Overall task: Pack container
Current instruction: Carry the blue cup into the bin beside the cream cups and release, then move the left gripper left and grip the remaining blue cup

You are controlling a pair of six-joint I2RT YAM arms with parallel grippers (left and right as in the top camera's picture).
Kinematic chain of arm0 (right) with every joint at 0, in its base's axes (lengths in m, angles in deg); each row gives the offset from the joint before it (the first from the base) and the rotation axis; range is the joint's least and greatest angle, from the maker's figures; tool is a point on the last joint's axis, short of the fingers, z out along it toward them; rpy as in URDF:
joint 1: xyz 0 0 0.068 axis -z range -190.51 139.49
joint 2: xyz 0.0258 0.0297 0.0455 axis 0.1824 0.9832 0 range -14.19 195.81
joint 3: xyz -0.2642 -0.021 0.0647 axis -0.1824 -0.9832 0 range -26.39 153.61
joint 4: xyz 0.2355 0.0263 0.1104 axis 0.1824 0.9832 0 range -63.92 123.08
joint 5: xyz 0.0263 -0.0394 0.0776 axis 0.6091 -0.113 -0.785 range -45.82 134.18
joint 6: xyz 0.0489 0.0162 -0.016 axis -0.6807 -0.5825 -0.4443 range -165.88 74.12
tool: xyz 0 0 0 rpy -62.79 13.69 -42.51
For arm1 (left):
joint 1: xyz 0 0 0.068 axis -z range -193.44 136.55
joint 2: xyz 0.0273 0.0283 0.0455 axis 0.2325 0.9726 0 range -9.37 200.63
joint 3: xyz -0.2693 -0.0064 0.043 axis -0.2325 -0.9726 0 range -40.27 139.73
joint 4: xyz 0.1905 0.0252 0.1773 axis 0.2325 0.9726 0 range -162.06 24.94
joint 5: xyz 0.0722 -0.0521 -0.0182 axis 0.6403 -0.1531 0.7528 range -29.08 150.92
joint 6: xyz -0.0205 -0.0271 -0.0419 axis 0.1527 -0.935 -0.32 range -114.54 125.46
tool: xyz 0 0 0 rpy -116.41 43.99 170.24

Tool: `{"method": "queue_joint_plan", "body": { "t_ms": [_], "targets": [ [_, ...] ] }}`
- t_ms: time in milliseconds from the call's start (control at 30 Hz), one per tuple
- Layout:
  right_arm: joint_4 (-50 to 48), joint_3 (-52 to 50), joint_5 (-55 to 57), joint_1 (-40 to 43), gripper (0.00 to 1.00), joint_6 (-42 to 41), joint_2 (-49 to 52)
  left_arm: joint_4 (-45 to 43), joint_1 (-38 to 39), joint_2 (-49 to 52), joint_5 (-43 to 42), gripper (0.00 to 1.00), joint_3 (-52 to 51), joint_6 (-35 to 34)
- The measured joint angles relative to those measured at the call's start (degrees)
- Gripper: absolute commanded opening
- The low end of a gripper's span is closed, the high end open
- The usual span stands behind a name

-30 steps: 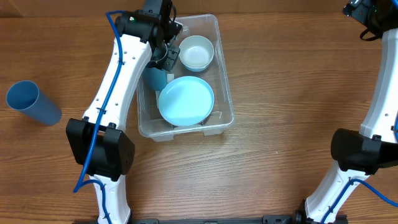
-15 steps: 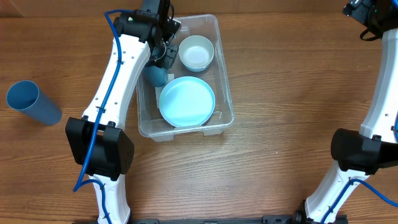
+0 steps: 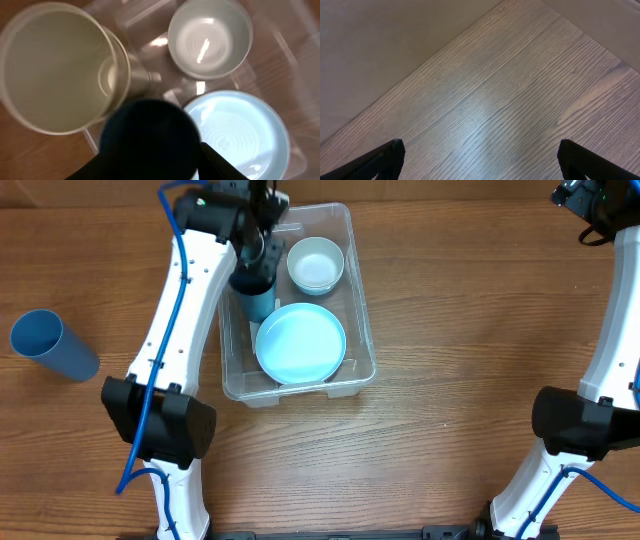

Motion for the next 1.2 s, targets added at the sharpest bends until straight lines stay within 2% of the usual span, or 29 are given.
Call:
{"method": "queue_joint_plan", "body": {
  "t_ms": [200,367,533,767,933,1033,1200],
  "targets": [
    [0.00,0.00,0.00,0.00,1.00,0.02,0.00,5.88,0.00,-0.07,-3.26,0.49,15.32,-0.15],
    [-0.02,0.00,0.02,0.00,1.00,0.02,0.00,14.19,-1.36,-0.48,-2.78,0.49,21.16,-1.18],
    [0.00,0.00,0.02,0.00,1.00,0.00,0.00,22.34,-9.66,-2.47,1.14,0.52,21.66,-3.63],
    [0.00,0.00,0.02,0.00,1.00,0.02,0.00,22.69,-29.22,-4.72,3.23,0.53,21.66,-7.45],
    [0.00,0.00,0.02,0.00,1.00,0.04,0.00,22.51,-39.21,-4.68,3.32,0.52,18.75,-8.76],
    [0.00,0.00,0.00,0.00,1.00,0.02,0.00,20.96,-42.34,-3.72,3.50,0.51,16.41,-9.31],
    [0.00,0.00,0.02,0.00,1.00,0.02,0.00,17.33,-43.08,2.19,3.45,0.49,12.04,-9.33]
  ]
}}
